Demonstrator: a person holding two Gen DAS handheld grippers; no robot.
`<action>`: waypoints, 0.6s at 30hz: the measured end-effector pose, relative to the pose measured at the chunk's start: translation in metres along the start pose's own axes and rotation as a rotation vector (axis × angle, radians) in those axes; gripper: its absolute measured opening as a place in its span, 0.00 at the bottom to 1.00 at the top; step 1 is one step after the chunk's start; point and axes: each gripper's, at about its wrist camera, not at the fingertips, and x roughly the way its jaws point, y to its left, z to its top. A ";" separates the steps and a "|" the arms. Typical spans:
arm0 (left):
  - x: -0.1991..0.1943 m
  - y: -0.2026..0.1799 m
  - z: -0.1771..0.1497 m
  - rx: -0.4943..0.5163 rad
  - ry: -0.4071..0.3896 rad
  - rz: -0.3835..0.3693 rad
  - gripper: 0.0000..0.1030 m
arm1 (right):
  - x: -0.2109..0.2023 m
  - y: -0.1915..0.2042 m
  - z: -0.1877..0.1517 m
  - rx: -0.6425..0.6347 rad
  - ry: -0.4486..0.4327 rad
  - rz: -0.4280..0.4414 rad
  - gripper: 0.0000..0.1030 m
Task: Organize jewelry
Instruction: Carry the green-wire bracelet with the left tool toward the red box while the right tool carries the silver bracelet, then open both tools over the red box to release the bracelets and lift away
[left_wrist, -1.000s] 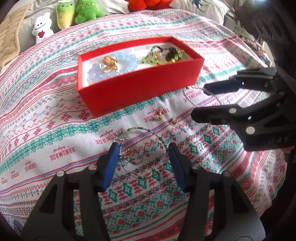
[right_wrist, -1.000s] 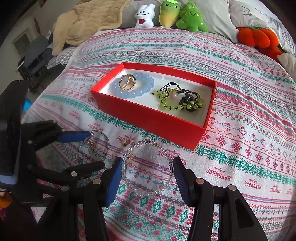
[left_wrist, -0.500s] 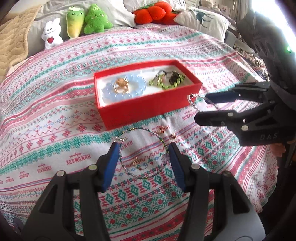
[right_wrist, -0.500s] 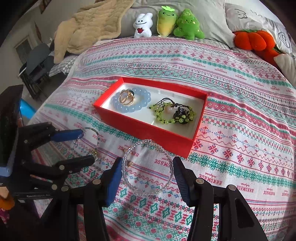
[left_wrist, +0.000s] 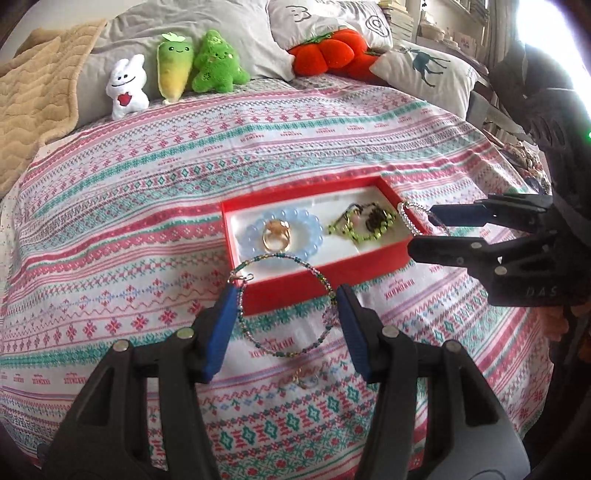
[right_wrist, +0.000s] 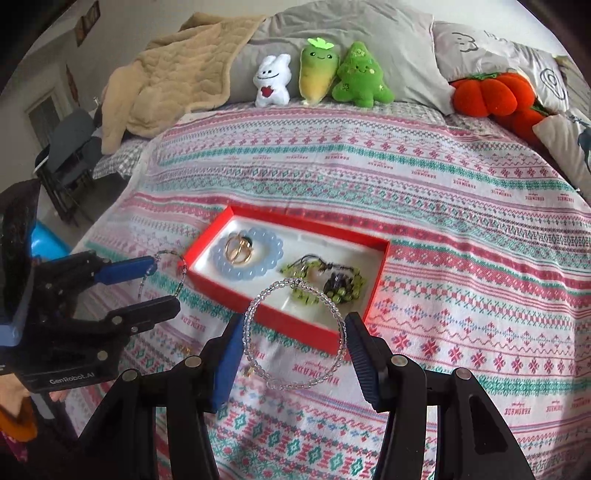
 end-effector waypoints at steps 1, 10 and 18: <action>0.001 0.000 0.003 -0.003 -0.004 0.001 0.55 | 0.000 -0.002 0.003 0.005 -0.007 0.000 0.54; 0.019 0.006 0.026 -0.048 -0.029 0.012 0.55 | 0.008 -0.017 0.023 0.048 -0.052 0.001 0.54; 0.039 0.006 0.037 -0.063 -0.046 0.019 0.55 | 0.021 -0.028 0.028 0.076 -0.057 0.016 0.54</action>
